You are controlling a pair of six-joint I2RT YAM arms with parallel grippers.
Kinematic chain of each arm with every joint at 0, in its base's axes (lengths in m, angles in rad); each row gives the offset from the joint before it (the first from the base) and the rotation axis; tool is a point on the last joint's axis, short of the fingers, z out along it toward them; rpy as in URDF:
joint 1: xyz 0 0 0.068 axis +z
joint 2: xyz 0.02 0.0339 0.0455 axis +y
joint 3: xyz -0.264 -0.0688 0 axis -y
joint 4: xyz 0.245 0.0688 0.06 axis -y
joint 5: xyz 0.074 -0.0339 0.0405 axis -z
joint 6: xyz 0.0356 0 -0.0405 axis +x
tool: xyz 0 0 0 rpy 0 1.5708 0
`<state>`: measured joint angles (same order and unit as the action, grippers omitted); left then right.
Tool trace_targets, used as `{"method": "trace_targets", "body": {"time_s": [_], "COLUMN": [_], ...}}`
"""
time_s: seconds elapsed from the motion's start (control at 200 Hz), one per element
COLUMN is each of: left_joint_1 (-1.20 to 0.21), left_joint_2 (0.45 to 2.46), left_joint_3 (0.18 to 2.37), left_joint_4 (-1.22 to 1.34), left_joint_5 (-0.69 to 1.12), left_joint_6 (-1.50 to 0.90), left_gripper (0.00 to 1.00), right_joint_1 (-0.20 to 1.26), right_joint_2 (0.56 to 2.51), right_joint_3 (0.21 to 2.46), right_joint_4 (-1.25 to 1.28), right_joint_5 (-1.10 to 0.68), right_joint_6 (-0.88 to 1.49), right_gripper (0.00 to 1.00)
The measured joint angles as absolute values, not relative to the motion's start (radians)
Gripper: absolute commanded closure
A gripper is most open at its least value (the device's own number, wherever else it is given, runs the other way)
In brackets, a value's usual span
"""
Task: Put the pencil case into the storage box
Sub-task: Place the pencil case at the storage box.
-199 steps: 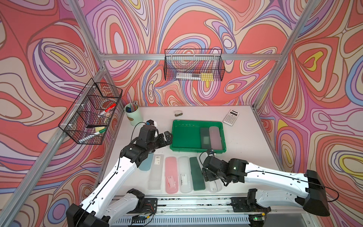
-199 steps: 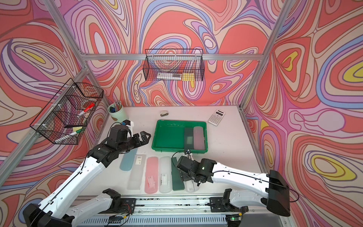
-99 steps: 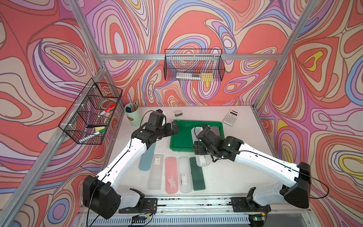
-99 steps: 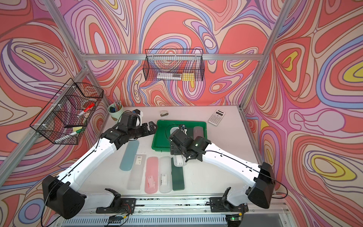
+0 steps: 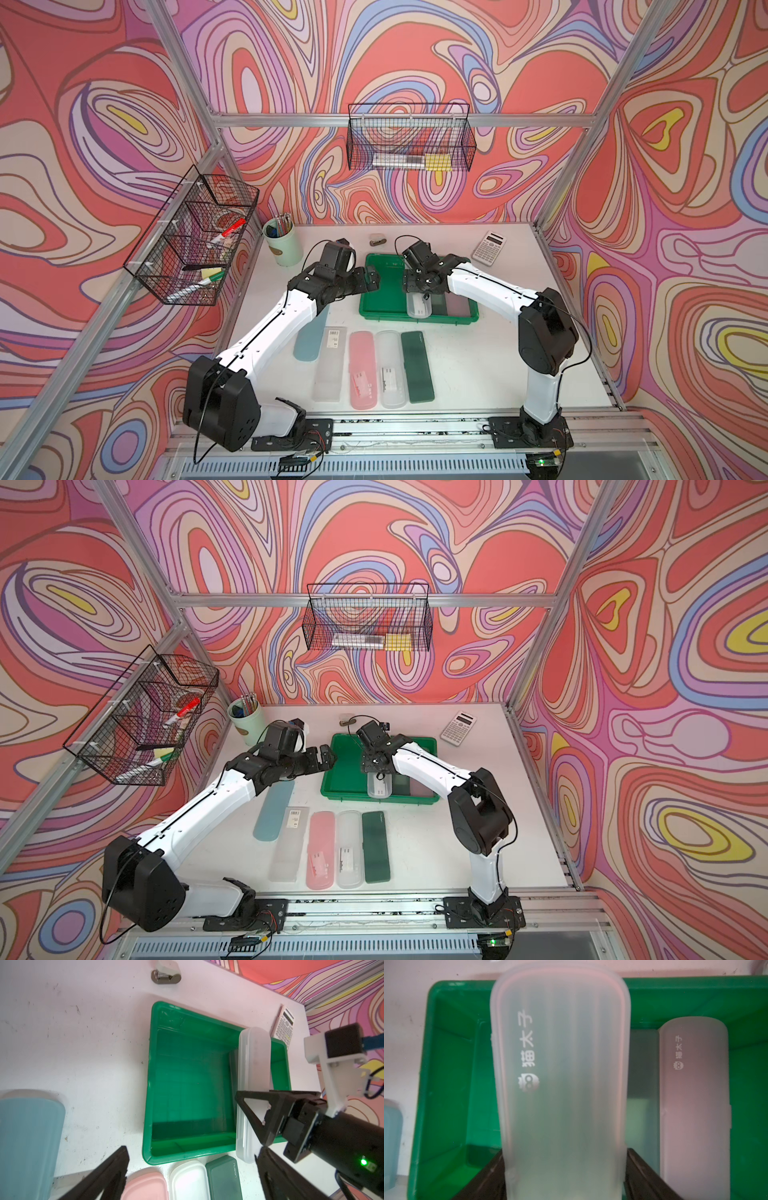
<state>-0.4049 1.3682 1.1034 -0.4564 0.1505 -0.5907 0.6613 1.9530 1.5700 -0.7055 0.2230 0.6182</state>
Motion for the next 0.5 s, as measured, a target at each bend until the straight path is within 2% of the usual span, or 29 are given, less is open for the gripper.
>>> {"method": "trace_targets", "body": {"time_s": [0.501], "left_joint_1": [-0.405], "left_joint_2": [1.316], "left_joint_3": [1.045], "left_joint_4": [-0.44], "left_joint_5": [0.151], "left_joint_6": [-0.583], "left_gripper": [0.01], "right_joint_1": [0.661], "right_joint_2": [2.087], "right_joint_3": [1.707], "right_joint_4": [-0.672], "right_joint_5": [0.269], "right_joint_6": [0.642], "right_gripper": [0.56]}}
